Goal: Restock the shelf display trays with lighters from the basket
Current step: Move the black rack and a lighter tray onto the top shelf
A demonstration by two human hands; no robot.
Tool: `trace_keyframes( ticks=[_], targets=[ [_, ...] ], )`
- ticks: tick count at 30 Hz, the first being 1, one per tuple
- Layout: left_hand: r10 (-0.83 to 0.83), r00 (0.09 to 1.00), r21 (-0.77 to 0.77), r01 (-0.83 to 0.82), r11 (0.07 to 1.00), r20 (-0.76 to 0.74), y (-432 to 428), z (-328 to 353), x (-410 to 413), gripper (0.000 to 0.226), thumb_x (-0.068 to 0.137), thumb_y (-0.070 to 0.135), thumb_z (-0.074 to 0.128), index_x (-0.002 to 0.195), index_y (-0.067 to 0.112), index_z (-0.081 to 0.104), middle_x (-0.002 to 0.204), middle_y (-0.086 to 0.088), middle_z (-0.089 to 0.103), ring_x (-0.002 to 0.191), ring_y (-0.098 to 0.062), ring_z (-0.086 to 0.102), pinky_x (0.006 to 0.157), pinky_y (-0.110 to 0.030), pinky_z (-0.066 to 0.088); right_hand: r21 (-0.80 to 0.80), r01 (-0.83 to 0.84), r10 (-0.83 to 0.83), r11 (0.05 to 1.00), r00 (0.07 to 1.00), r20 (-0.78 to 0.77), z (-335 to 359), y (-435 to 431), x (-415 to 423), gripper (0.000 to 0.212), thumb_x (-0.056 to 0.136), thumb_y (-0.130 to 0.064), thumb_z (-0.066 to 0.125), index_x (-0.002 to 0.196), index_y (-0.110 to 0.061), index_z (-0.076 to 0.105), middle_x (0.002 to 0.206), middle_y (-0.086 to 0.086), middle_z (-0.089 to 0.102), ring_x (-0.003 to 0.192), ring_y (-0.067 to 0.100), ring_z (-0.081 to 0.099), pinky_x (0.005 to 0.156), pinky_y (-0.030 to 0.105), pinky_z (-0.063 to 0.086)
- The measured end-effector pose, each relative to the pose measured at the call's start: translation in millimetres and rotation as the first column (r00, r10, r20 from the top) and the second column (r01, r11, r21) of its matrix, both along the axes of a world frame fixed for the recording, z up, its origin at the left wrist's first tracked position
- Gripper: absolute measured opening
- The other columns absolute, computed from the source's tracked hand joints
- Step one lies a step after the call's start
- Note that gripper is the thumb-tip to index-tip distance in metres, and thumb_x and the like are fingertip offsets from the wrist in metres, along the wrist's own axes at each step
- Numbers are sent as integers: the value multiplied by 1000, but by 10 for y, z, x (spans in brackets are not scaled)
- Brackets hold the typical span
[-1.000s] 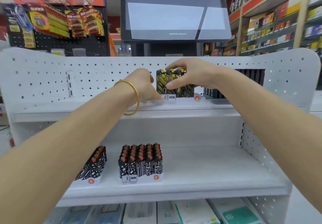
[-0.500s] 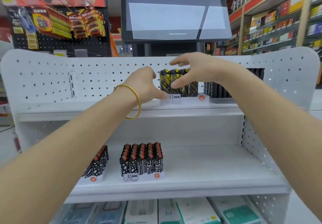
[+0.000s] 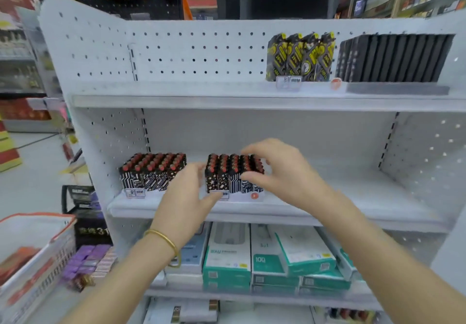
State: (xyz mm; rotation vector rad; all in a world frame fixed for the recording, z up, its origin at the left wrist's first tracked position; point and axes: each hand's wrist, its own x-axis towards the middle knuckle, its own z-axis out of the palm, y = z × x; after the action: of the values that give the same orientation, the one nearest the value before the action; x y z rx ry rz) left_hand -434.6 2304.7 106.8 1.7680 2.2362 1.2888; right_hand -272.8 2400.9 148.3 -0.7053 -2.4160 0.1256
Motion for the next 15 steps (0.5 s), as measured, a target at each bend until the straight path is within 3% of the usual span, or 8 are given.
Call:
trace_keyframes(
  ticks=[3,6,8,10,12,15],
  targets=[
    [35,999,-102,-37,994,-24,156,-123,-64,66,83,27,69,135,10,33,123,-12,57,114,-27,54,94,-39,44,-93,8,9,996,984,176,-149,352,-231,73,72,-56,68,136,-32,42,142,3,40,132,24,35,106,42,36],
    [76,996,-178,-84,980,-47,293,-110,-81,67,83,30,69,133,8,31,110,-11,61,104,-29,59,83,-37,47,-132,15,25,991,956,293,-186,558,-391,84,68,-67,65,140,-41,31,152,2,27,140,24,23,111,44,29],
    [102,994,-224,-107,969,-35,355,-75,-81,60,81,32,70,126,9,37,98,-6,60,98,-29,59,72,-32,43,-129,-27,69,991,941,331,-193,630,-471,83,65,-75,58,137,-42,34,144,1,40,134,23,33,108,41,32],
    [116,993,-237,-114,965,-7,395,-57,-77,52,81,28,71,120,9,42,101,-6,60,101,-27,58,64,-26,31,-106,-80,109,991,944,310,-208,666,-519,82,62,-78,47,134,-39,41,126,-4,56,119,17,47,101,34,37],
    [122,992,-212,-115,970,20,415,-64,-75,45,81,23,70,117,10,46,107,-5,61,102,-25,57,57,-22,24,-120,-116,143,986,957,252,-224,646,-529,80,62,-76,44,132,-35,47,117,-6,62,110,13,52,95,29,38],
    [117,991,-162,-106,981,60,407,-84,-79,44,80,20,71,118,13,50,107,-2,63,101,-21,58,58,-20,26,-144,-145,171,979,968,183,-223,619,-517,77,62,-74,48,127,-32,54,110,-4,65,102,12,55,88,24,39]
  ],
)
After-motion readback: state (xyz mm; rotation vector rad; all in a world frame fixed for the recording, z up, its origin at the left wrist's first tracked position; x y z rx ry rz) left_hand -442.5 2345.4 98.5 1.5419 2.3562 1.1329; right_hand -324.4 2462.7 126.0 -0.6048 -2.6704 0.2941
